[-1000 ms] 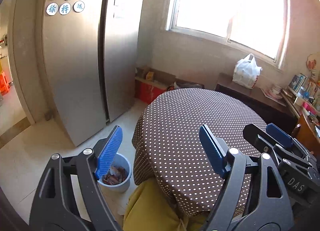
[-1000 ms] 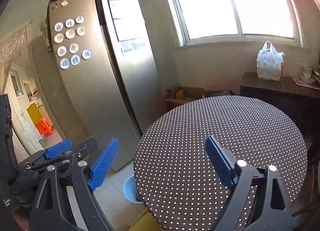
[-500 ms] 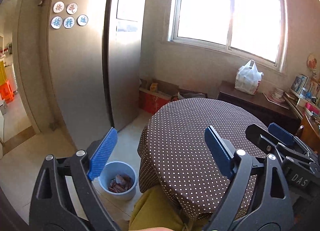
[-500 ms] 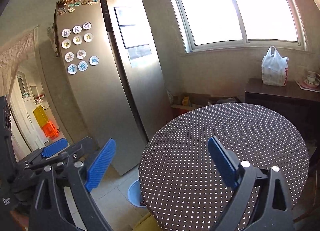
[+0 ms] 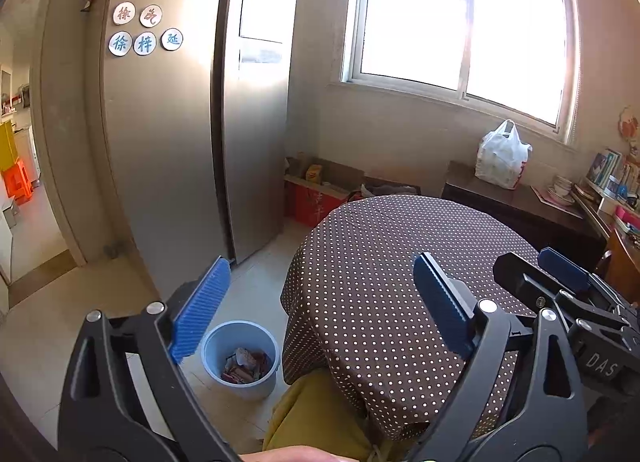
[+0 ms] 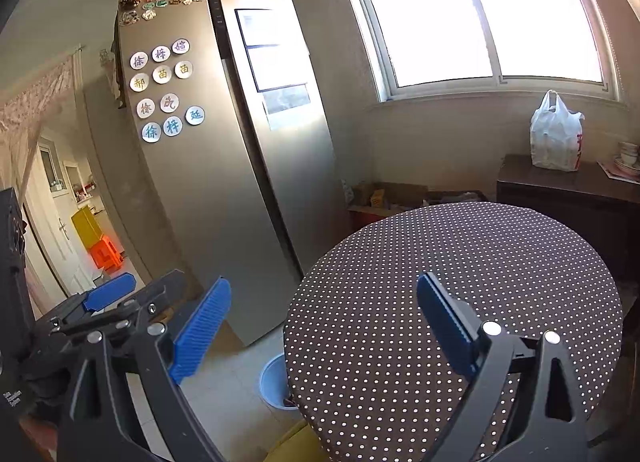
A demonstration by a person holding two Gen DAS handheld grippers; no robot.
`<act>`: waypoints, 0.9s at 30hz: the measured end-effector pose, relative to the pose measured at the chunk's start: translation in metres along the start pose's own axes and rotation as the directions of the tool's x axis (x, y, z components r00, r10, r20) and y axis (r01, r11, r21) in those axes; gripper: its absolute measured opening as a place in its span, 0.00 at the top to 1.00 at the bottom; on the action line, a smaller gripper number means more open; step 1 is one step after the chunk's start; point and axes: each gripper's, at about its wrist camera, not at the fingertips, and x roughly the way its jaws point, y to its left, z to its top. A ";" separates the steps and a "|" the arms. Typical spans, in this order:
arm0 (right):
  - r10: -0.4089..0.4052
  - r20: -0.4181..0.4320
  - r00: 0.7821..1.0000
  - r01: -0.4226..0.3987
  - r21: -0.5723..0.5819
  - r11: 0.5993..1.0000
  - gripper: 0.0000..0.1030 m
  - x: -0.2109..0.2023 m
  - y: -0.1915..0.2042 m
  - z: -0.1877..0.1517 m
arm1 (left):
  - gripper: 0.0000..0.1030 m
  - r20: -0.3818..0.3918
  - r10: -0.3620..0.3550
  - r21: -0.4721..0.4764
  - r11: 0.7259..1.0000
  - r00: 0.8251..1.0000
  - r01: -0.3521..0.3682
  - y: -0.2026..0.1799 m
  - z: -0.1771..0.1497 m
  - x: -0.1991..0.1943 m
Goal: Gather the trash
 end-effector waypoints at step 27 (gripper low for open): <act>-0.008 0.002 1.000 0.008 0.005 1.000 0.08 -0.002 0.000 -0.003 | 0.12 -0.009 -0.010 -0.003 1.000 1.000 0.010 -0.004 -0.002 0.002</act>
